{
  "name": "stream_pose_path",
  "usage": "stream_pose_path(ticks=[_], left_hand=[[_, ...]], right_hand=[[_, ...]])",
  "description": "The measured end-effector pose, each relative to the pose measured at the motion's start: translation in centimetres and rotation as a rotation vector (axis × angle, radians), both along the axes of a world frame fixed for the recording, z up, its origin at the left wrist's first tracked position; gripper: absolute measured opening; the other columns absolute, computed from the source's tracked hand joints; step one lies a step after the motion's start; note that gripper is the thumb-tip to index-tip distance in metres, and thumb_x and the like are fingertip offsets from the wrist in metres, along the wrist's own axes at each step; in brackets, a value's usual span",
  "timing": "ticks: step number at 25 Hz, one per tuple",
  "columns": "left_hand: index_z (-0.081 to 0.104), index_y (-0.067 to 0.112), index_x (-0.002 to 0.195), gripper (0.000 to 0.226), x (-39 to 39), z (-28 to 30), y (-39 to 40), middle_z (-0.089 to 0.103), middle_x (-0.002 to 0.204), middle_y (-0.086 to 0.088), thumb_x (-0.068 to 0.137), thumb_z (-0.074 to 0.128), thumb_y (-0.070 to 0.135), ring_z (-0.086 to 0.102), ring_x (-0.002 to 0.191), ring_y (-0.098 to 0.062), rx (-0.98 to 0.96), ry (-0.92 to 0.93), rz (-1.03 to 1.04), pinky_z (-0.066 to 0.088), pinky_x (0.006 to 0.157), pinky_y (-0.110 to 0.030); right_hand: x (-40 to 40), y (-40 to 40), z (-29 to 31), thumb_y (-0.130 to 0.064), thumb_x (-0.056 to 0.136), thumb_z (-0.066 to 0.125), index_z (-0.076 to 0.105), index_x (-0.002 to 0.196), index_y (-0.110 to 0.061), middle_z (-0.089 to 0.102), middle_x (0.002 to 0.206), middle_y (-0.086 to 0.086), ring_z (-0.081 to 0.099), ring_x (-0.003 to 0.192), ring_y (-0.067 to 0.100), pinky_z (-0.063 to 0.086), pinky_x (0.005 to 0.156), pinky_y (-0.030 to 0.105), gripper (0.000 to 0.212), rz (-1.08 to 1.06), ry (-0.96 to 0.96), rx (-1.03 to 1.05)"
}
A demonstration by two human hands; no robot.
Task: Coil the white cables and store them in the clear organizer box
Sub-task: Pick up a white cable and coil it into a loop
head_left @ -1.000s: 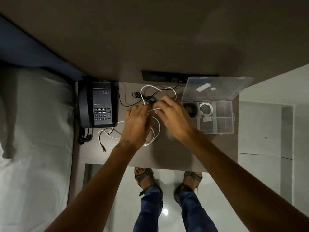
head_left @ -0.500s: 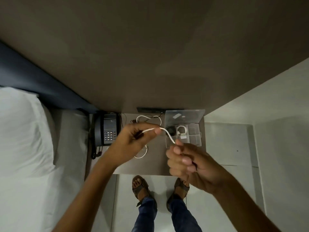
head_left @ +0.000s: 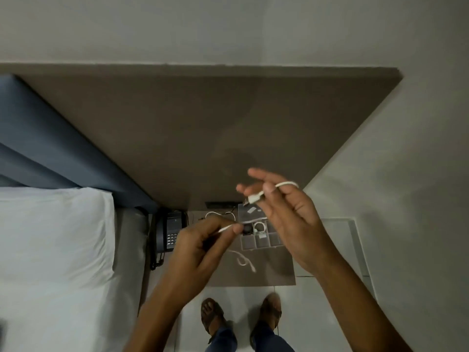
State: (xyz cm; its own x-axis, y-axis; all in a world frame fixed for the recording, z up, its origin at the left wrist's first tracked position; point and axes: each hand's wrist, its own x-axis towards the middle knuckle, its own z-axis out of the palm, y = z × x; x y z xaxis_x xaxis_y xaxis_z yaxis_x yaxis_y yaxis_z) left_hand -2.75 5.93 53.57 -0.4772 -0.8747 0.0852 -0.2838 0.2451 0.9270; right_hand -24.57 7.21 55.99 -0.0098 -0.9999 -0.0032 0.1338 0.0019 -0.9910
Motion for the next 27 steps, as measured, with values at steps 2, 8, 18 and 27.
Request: stream_pose_path(ticks=[2,8,18,27], left_hand=[[0.077,0.015,0.099,0.016,-0.1,2.3,-0.7,0.065,0.076,0.002,0.109,0.068,0.024,0.060,0.062,-0.016,-0.102,-0.043,0.019,0.046,0.058,-0.020],[0.076,0.025,0.108,0.014,-1.5,5.8,-0.5,0.066,0.089,0.003,0.107,0.068,0.036,0.062,0.069,-0.019,-0.216,-0.074,-0.100,0.050,0.061,-0.029],[0.059,0.015,0.075,0.038,-4.6,6.1,-1.8,0.044,0.067,0.001,0.106,0.072,0.033,0.040,0.059,-0.013,0.100,0.065,-0.109,0.038,0.059,-0.022],[0.070,0.042,0.085,0.030,-4.0,4.6,2.9,0.054,0.059,0.022,0.112,0.061,0.035,0.049,0.053,0.002,0.035,-0.092,-0.139,0.037,0.059,-0.006]], right_hand=[[0.5,2.1,0.7,-0.012,0.118,0.040,0.062,0.143,-0.014,0.074,0.136,-0.005,0.065,0.136,0.021,0.049,0.120,0.041,0.034,0.069,0.208,-0.043],[1.4,6.3,1.9,-0.024,0.116,0.044,0.059,0.147,-0.026,0.070,0.141,-0.009,0.064,0.134,0.011,0.052,0.110,0.021,0.035,-0.073,0.301,-0.003],[0.0,7.6,4.7,-0.024,0.107,0.039,0.063,0.091,-0.006,0.062,0.079,0.008,0.045,0.057,0.013,0.056,0.077,0.032,0.034,0.389,-1.210,0.362],[-4.7,5.1,4.4,-0.029,0.119,0.034,0.063,0.140,-0.020,0.062,0.156,-0.004,0.053,0.147,0.010,0.041,0.120,0.034,0.037,-0.263,-0.102,-0.030]])
